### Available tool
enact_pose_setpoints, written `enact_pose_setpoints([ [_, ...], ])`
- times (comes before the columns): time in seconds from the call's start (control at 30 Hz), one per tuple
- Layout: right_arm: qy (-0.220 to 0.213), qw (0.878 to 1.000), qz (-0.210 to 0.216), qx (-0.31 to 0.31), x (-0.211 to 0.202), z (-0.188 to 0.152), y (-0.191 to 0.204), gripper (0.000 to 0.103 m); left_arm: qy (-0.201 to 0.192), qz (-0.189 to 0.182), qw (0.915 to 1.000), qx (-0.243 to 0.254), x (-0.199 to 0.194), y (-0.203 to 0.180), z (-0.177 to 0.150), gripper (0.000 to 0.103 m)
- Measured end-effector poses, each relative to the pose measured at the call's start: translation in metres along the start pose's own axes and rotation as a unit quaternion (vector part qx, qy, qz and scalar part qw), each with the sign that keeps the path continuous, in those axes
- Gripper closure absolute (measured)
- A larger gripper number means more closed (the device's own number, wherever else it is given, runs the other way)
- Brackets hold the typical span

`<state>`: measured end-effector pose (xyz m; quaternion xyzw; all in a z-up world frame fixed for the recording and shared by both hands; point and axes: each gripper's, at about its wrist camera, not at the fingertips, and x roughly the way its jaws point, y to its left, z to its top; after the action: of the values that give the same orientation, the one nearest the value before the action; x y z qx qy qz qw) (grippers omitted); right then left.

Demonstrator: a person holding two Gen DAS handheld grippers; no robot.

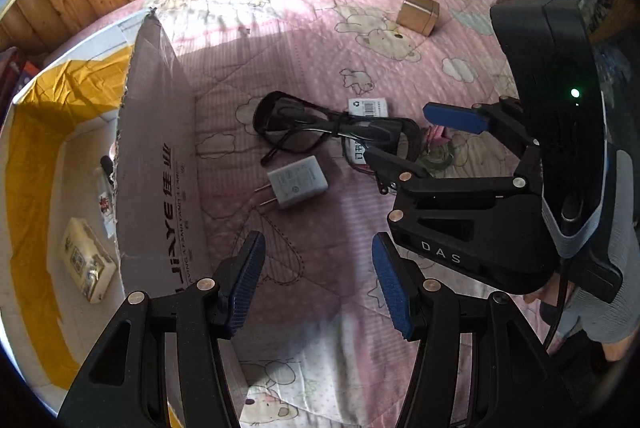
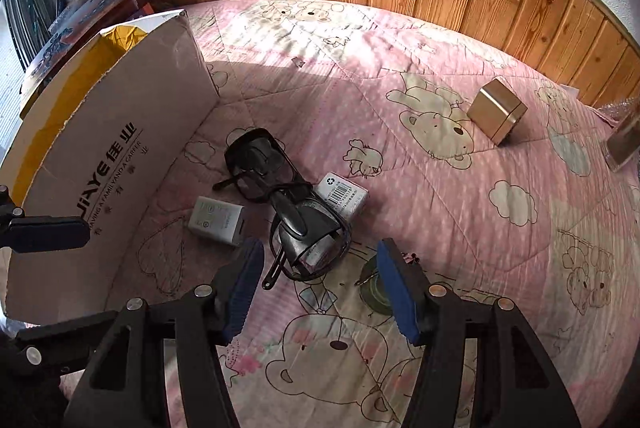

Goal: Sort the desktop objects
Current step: 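Move both tools out of the box toward the black glasses and white charger, then grasp the white charger with the left tool while the right tool grasps the black glasses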

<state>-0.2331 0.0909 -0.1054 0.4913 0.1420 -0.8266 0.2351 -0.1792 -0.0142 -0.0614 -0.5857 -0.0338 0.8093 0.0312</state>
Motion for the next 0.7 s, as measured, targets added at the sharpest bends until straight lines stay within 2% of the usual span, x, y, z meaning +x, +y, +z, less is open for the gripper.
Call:
enact_pose_setpoints([
  [0.2,-0.001,0.997,0.006,-0.076,0.031,0.008,0.015,0.037,0.026,0.017,0.9995,0.011,0.031,0.002,0.005,0.044],
  [0.23,0.008,0.997,0.014,-0.080,0.038,0.009,0.015,0.040,0.029,0.012,0.9995,0.010,0.033,0.002,0.006,0.044],
  [0.27,0.016,0.996,0.021,-0.080,0.043,0.010,0.014,0.047,0.030,0.012,0.9995,0.004,0.033,0.002,0.006,0.045],
  [0.33,0.016,0.996,0.020,-0.081,0.044,0.013,0.012,0.049,0.031,0.001,0.9992,-0.025,0.031,0.007,0.007,0.044],
  [0.43,0.038,0.998,0.030,-0.050,0.043,0.020,0.003,0.049,0.036,-0.021,0.9959,-0.080,0.026,0.014,0.008,0.045],
  [0.53,0.055,0.998,0.039,-0.007,0.036,0.022,-0.012,0.059,0.026,-0.021,0.9969,-0.071,0.025,0.004,0.011,0.044],
  [0.7,0.055,0.998,0.035,0.012,0.018,0.020,-0.020,0.059,0.050,0.022,0.9950,-0.084,0.051,0.004,0.011,0.044],
])
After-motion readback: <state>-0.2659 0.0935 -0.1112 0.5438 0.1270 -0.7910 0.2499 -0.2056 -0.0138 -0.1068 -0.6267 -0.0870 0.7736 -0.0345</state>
